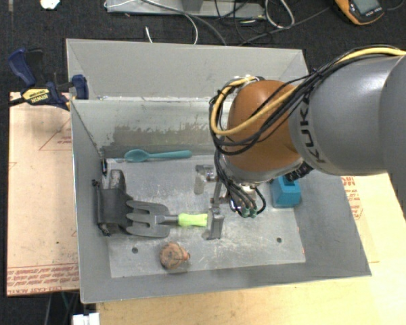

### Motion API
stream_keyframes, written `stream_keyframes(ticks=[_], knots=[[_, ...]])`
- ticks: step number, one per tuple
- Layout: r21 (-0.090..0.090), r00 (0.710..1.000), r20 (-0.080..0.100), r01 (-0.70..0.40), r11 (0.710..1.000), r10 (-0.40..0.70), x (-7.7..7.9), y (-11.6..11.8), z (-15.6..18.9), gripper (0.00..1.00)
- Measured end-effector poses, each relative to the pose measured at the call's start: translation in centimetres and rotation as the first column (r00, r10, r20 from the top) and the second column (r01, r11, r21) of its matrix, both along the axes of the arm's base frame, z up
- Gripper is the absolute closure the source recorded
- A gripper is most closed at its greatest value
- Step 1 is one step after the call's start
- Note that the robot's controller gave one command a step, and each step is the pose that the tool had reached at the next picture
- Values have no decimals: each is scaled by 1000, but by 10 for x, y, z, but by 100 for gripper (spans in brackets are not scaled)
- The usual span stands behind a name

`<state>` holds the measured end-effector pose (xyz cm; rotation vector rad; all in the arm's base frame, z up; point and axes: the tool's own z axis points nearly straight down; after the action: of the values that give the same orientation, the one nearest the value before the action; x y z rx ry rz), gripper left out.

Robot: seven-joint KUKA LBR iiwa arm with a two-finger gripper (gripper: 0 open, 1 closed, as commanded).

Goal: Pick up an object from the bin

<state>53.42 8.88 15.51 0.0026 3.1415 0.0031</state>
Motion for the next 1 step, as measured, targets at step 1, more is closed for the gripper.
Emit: stream_keyframes(ticks=[1], knots=[[0, 1000, 0, 0, 1000, 0, 0, 0, 0, 0]])
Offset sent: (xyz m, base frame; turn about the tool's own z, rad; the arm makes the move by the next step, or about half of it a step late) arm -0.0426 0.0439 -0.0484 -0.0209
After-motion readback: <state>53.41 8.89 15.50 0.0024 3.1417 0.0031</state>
